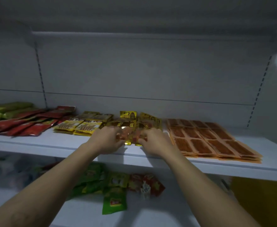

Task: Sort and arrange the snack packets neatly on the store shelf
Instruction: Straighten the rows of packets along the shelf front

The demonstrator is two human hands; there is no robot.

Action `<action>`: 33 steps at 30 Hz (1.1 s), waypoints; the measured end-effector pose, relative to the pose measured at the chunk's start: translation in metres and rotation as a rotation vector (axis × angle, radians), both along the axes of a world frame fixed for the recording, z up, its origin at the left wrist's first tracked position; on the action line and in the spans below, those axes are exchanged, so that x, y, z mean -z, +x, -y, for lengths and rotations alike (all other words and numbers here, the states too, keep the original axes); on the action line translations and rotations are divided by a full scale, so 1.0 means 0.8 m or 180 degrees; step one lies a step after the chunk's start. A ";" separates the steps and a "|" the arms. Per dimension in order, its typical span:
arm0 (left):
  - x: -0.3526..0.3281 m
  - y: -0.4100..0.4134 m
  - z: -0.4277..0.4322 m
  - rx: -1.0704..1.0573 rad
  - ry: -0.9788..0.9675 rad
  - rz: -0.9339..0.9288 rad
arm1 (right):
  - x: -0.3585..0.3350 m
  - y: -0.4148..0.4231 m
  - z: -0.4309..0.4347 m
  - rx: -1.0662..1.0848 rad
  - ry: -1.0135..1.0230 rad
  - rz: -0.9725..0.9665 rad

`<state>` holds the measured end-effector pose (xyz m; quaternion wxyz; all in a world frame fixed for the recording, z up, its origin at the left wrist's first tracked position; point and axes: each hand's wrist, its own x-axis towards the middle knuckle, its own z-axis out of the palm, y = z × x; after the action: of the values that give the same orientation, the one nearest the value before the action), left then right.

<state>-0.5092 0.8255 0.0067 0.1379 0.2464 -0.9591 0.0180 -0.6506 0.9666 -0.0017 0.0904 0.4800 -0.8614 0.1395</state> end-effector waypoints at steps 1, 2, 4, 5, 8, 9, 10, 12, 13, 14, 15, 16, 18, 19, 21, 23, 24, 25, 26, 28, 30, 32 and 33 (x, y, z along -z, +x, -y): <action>0.006 0.001 0.009 -0.0029 -0.0004 -0.0053 | 0.006 0.002 0.011 0.0047 -0.0049 -0.0006; 0.012 0.000 0.018 -0.0030 -0.0015 -0.0097 | 0.011 0.003 0.021 0.0082 -0.0096 -0.0028; 0.022 -0.003 0.036 0.0077 0.0024 -0.0146 | 0.022 0.002 0.040 0.0113 -0.0146 -0.0099; 0.027 -0.004 0.044 0.0176 0.0102 -0.0160 | 0.029 0.000 0.046 0.0127 -0.0096 -0.0091; 0.040 -0.010 0.063 0.0465 0.0276 -0.0315 | 0.053 -0.005 0.054 0.0217 0.0061 0.0070; 0.045 -0.012 0.067 0.0543 0.0337 -0.0366 | 0.057 -0.006 0.055 0.0253 -0.0005 0.0112; 0.049 -0.014 0.071 0.0609 0.0407 -0.0388 | 0.059 -0.008 0.056 0.0283 -0.0091 0.0127; 0.057 -0.018 0.080 0.0726 0.0469 -0.0297 | 0.057 -0.009 0.059 0.0365 -0.0146 0.0097; 0.060 -0.020 0.085 0.0777 0.0450 -0.0232 | 0.056 -0.009 0.061 0.0408 -0.0139 0.0055; 0.063 -0.022 0.090 0.0821 0.0422 -0.0182 | 0.056 -0.007 0.062 0.0439 -0.0148 0.0023; 0.065 -0.022 0.094 0.0866 0.0395 -0.0161 | 0.056 -0.004 0.062 0.0462 -0.0178 0.0005; 0.068 -0.023 0.097 0.0917 0.0380 -0.0169 | 0.056 0.000 0.061 0.0482 -0.0221 0.0013; 0.072 -0.025 0.098 0.1041 0.0372 -0.0211 | 0.053 0.005 0.058 0.0550 -0.0334 0.0082; 0.074 -0.025 0.098 0.1119 0.0364 -0.0238 | 0.051 0.007 0.057 0.0606 -0.0406 0.0104; 0.077 -0.027 0.099 0.1265 0.0307 -0.0300 | 0.048 0.011 0.057 0.0725 -0.0495 0.0072; 0.079 -0.027 0.099 0.1313 0.0243 -0.0292 | 0.051 0.011 0.059 0.0792 -0.0436 -0.0063; 0.079 -0.027 0.101 0.1344 0.0234 -0.0277 | 0.051 0.010 0.062 0.0847 -0.0357 -0.0103; 0.079 -0.027 0.098 0.1331 0.0226 -0.0249 | 0.052 0.008 0.061 0.0866 -0.0269 -0.0069; 0.078 -0.028 0.096 0.1325 0.0223 -0.0207 | 0.052 0.006 0.061 0.0898 -0.0186 -0.0031; 0.077 -0.028 0.098 0.1348 0.0221 -0.0111 | 0.050 0.006 0.066 0.0974 -0.0119 0.0033; 0.075 -0.027 0.099 0.1358 0.0222 0.0003 | 0.049 0.009 0.069 0.0999 -0.0083 0.0048; 0.070 -0.024 0.096 0.1379 0.0251 0.0045 | 0.046 0.015 0.067 0.0997 -0.0050 0.0058; 0.067 -0.022 0.096 0.1400 0.0290 0.0026 | 0.043 0.018 0.066 0.0982 -0.0062 0.0074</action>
<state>-0.5264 0.7490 -0.0468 0.1233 0.0372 -0.9902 -0.0549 -0.6364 0.9139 -0.0365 0.1055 0.3394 -0.9245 0.1378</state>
